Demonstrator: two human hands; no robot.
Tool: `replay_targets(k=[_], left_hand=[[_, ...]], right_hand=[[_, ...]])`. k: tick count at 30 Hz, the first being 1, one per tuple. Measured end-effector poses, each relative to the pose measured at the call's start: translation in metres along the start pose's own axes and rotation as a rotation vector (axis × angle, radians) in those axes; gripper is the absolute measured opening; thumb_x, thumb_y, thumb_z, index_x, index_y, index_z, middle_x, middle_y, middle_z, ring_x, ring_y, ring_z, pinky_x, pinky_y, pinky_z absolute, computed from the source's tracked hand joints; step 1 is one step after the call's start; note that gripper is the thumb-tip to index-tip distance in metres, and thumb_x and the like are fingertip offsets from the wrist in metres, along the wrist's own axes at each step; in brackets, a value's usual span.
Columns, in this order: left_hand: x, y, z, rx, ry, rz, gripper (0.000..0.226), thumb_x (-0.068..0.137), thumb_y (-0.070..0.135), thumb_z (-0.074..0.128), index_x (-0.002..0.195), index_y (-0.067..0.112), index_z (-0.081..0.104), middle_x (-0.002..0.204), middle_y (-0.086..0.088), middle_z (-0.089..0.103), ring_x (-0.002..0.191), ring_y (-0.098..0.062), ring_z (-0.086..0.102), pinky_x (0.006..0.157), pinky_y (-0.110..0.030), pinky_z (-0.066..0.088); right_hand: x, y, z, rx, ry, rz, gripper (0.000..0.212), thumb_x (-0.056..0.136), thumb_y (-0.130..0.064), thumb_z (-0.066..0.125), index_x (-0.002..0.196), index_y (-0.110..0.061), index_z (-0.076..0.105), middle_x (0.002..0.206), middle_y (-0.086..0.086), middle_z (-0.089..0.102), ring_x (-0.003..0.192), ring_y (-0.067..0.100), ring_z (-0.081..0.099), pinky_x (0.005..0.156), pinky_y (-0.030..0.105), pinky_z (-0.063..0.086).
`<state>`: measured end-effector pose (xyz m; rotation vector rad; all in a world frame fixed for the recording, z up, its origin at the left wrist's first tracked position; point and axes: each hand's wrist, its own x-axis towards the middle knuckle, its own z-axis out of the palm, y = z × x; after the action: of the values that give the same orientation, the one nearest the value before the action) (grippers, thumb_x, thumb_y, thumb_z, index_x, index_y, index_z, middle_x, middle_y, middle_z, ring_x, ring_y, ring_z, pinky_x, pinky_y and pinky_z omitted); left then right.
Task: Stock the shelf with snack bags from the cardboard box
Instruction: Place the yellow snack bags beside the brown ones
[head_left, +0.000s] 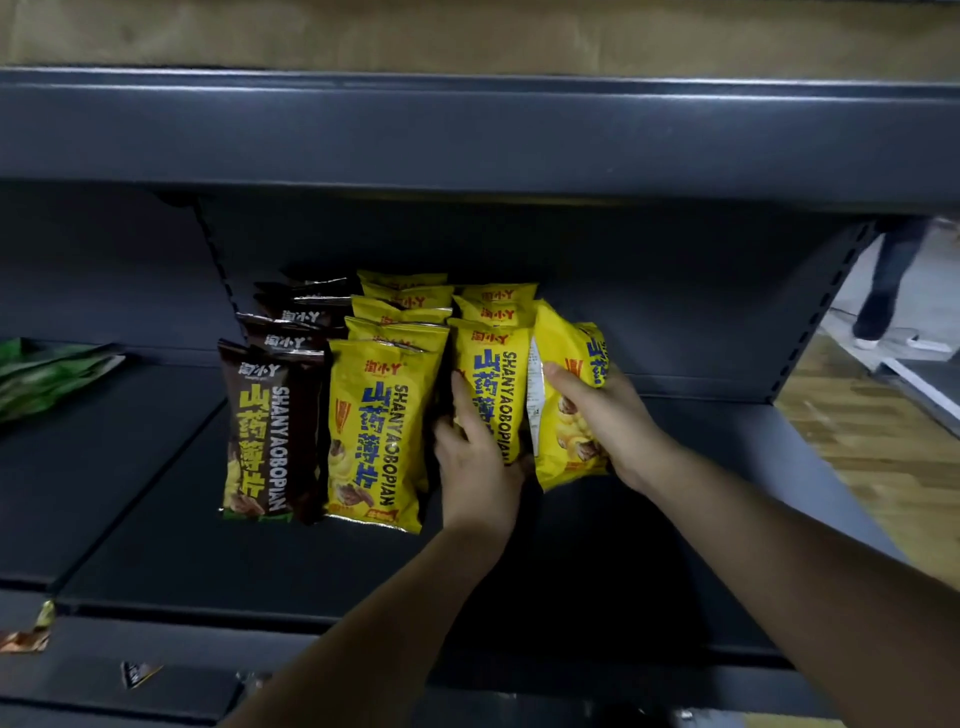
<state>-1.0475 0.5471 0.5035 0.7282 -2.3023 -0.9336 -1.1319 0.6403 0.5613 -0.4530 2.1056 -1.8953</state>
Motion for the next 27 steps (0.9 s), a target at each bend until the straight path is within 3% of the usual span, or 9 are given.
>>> replay_targets(k=[9, 10, 13, 15, 21, 24, 27], left_hand=[[0.014, 0.005, -0.001, 0.134, -0.122, -0.150, 0.117, 0.075, 0.045, 0.072, 0.148, 0.005, -0.010, 0.141, -0.019, 0.028, 0.132, -0.035, 0.033, 0.107, -0.038, 0.030], [0.010, 0.004, -0.002, 0.188, -0.063, -0.085, 0.116, 0.075, 0.047, 0.071, 0.148, 0.003, -0.006, 0.142, -0.020, 0.027, 0.131, -0.035, 0.034, 0.106, -0.038, 0.032], [0.000, -0.005, 0.001, 0.466, 0.204, 0.325, 0.099, 0.076, 0.046, 0.068, 0.147, 0.000, 0.016, 0.145, -0.024, 0.035, 0.131, -0.037, 0.041, 0.104, -0.044, 0.039], [0.004, -0.010, 0.003, 0.585, 0.232, 0.469, 0.096, 0.075, 0.044, 0.068, 0.146, 0.005, 0.018, 0.149, -0.022, 0.032, 0.135, -0.036, 0.038, 0.105, -0.047, 0.038], [0.022, -0.015, 0.007, 0.607, 0.163, 0.406, 0.101, 0.074, 0.056, 0.063, 0.148, 0.008, 0.013, 0.152, -0.021, 0.026, 0.134, -0.033, 0.039, 0.089, -0.040, 0.050], [0.022, -0.014, 0.008, 0.573, 0.102, 0.381, 0.094, 0.079, 0.052, 0.057, 0.148, 0.008, 0.012, 0.153, -0.022, 0.021, 0.136, -0.036, 0.035, 0.098, -0.044, 0.046], [0.017, -0.008, -0.002, 0.425, 0.074, 0.392, 0.075, 0.088, 0.046, 0.031, 0.150, 0.009, 0.011, 0.156, -0.016, 0.014, 0.142, -0.032, 0.023, 0.107, -0.047, 0.037]], right_hand=[[-0.014, 0.010, -0.009, 0.017, 0.086, 0.045, 0.037, 0.083, -0.041, 0.069, 0.114, -0.023, 0.061, 0.104, 0.001, 0.071, 0.094, 0.021, 0.069, 0.091, 0.044, 0.054], [-0.015, 0.011, -0.011, 0.023, 0.101, 0.046, 0.037, 0.084, -0.040, 0.069, 0.115, -0.023, 0.060, 0.104, 0.001, 0.070, 0.095, 0.021, 0.068, 0.091, 0.046, 0.054], [-0.019, 0.010, -0.016, 0.032, 0.137, 0.027, 0.034, 0.085, -0.038, 0.068, 0.114, -0.022, 0.061, 0.106, 0.001, 0.069, 0.096, 0.020, 0.067, 0.091, 0.044, 0.054], [-0.021, 0.009, -0.019, 0.044, 0.150, 0.020, 0.032, 0.086, -0.037, 0.068, 0.113, -0.021, 0.061, 0.106, 0.002, 0.069, 0.095, 0.019, 0.067, 0.090, 0.042, 0.054], [-0.023, 0.007, -0.015, 0.052, 0.166, 0.019, 0.035, 0.086, -0.037, 0.068, 0.115, -0.020, 0.061, 0.104, 0.000, 0.069, 0.096, 0.018, 0.067, 0.092, 0.041, 0.053], [-0.026, 0.007, -0.010, 0.034, 0.159, 0.008, 0.037, 0.085, -0.037, 0.069, 0.116, -0.019, 0.061, 0.104, 0.000, 0.070, 0.096, 0.018, 0.067, 0.092, 0.041, 0.053], [-0.029, 0.006, -0.005, 0.019, 0.150, -0.012, 0.035, 0.086, -0.036, 0.068, 0.115, -0.018, 0.061, 0.100, -0.002, 0.070, 0.094, 0.017, 0.067, 0.091, 0.041, 0.054]])
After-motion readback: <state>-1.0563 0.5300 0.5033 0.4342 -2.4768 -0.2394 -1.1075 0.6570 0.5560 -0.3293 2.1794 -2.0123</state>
